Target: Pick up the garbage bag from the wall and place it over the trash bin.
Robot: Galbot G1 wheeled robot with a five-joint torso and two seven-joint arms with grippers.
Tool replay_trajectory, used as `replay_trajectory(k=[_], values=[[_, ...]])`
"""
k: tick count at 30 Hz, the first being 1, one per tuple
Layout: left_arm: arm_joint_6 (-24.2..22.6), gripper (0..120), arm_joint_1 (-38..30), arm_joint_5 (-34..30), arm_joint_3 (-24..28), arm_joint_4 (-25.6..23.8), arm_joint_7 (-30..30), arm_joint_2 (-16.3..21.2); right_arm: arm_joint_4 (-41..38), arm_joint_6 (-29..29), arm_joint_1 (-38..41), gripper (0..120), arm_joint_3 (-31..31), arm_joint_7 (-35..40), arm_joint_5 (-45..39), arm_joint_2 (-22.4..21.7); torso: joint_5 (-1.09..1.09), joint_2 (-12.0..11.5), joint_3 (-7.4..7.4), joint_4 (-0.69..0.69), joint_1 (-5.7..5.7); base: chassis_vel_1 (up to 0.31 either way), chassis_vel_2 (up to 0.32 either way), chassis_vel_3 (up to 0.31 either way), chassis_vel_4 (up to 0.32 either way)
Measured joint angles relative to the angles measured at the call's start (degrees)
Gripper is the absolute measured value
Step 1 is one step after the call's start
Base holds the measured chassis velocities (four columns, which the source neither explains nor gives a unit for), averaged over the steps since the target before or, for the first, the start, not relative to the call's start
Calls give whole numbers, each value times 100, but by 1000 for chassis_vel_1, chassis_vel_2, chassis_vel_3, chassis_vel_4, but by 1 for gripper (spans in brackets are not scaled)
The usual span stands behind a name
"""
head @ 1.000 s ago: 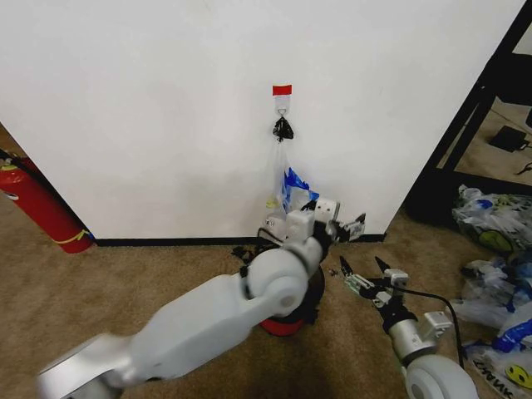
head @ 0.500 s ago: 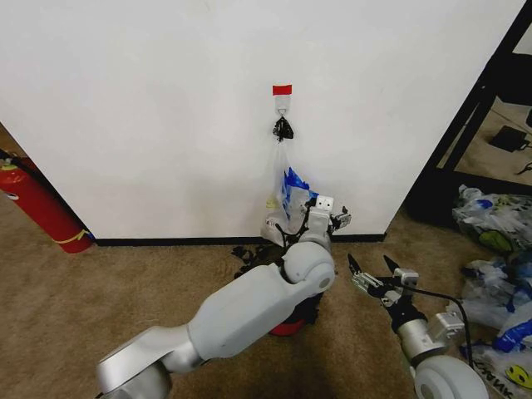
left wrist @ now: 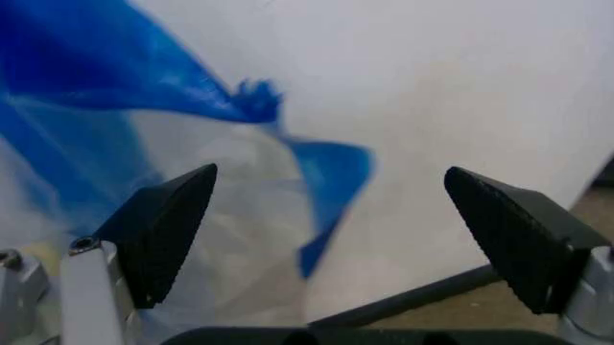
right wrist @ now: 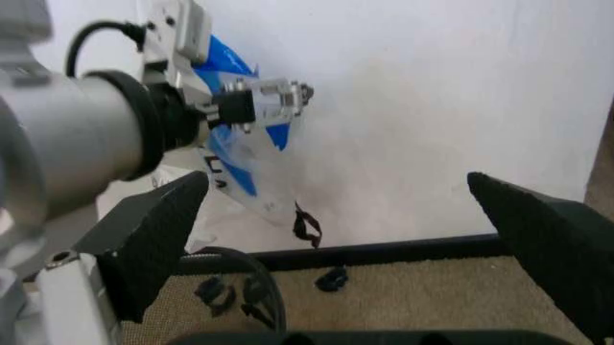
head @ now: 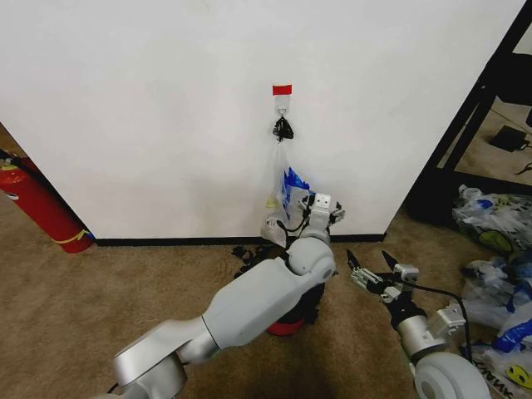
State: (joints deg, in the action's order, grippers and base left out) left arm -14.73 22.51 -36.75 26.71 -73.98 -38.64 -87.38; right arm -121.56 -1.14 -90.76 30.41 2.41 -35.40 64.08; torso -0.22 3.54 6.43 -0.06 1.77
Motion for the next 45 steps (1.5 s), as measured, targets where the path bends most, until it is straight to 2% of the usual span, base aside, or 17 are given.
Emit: replay_trajectory(k=[9,11,16,18,20,22,24,28,31,36,44,45], values=[[56,94,-81,19,42,313,116,-196,-9,-29,74,100,-17,6,-74,-29,0,0,-1,-3,0,0,0,0,0],[67,89,-104,49,59,412,137,-250,-27,-37,80,100,-16,10,-96,-29,0,0,0,-2,0,0,0,0,0],[167,75,-195,121,42,682,170,-314,-44,-39,40,100,20,10,-124,-30,1,0,0,-3,0,0,0,0,0],[208,65,-240,128,32,821,178,-340,-44,-36,29,100,49,9,-161,-36,0,0,0,-1,0,0,0,0,0],[211,60,-245,128,29,884,184,-356,-44,-35,30,100,67,9,-188,-36,0,0,0,-1,0,0,0,0,0],[195,48,-233,121,26,926,185,-368,-56,-36,30,100,79,10,-231,-36,1,0,-1,-2,0,0,0,0,0],[177,45,-227,114,26,937,184,-371,-66,-36,31,100,82,10,-238,-37,0,0,0,-2,0,0,0,0,0],[77,28,-244,94,28,1000,184,-348,-109,-38,37,100,89,19,-259,-39,0,0,0,-2,0,0,0,0,0],[40,20,-254,60,32,993,189,-285,-112,-39,33,100,91,20,-260,-35,0,0,0,-3,0,0,0,0,0],[21,0,-280,-6,32,882,215,-48,-112,-39,9,100,98,22,-272,-28,0,0,0,-2,0,0,0,0,0],[4,0,-172,-272,-99,367,126,283,-131,-55,63,100,62,47,-302,-26,-1,0,0,-3,0,0,0,0,0],[59,0,-63,-414,-188,20,123,452,-131,-62,82,100,39,62,-347,-23,-1,1,0,-2,0,0,0,0,0]])
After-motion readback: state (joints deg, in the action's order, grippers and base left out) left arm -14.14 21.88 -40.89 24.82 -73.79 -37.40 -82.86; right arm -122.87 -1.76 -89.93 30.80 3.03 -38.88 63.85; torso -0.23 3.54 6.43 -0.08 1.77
